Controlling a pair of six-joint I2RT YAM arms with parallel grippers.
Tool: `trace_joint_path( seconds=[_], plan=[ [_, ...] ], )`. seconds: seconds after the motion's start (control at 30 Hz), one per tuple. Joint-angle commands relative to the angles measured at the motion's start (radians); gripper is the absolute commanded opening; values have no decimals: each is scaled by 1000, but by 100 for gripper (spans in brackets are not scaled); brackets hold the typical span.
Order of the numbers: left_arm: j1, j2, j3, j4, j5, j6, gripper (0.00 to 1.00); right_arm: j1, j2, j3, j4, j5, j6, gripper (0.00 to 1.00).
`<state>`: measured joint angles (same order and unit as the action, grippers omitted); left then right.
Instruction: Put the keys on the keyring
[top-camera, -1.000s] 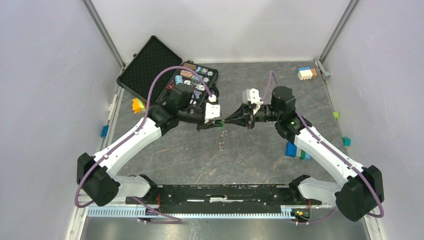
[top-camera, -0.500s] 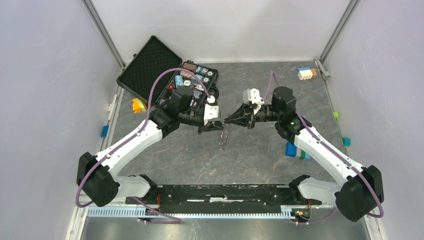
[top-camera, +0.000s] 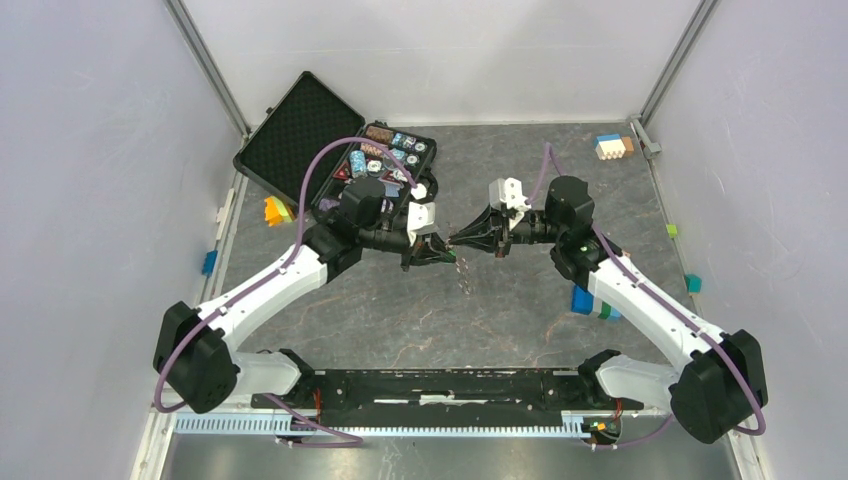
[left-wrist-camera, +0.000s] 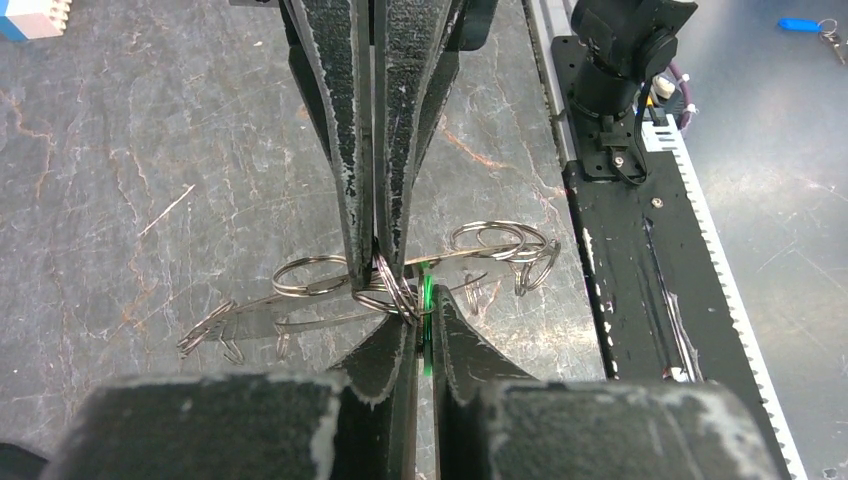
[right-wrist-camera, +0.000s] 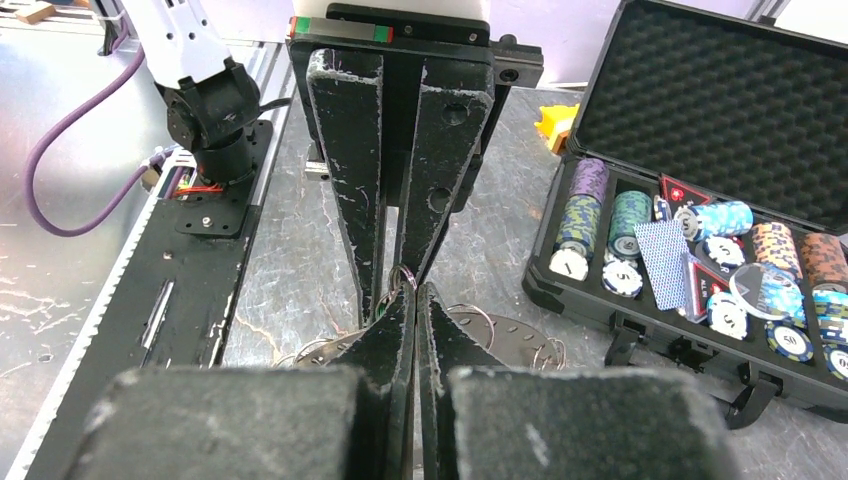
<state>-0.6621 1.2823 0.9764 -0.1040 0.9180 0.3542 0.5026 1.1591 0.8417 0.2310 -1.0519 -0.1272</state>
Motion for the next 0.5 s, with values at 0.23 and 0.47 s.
trace_joint_path(
  seconds=[0.23, 0.47],
  plan=[
    [-30, 38, 33, 82, -23, -13, 3, 3, -11, -67, 131, 8, 65, 0],
    [-28, 43, 40, 128, -65, -41, 22, 3, -20, -83, 156, 2, 80, 0]
  ],
)
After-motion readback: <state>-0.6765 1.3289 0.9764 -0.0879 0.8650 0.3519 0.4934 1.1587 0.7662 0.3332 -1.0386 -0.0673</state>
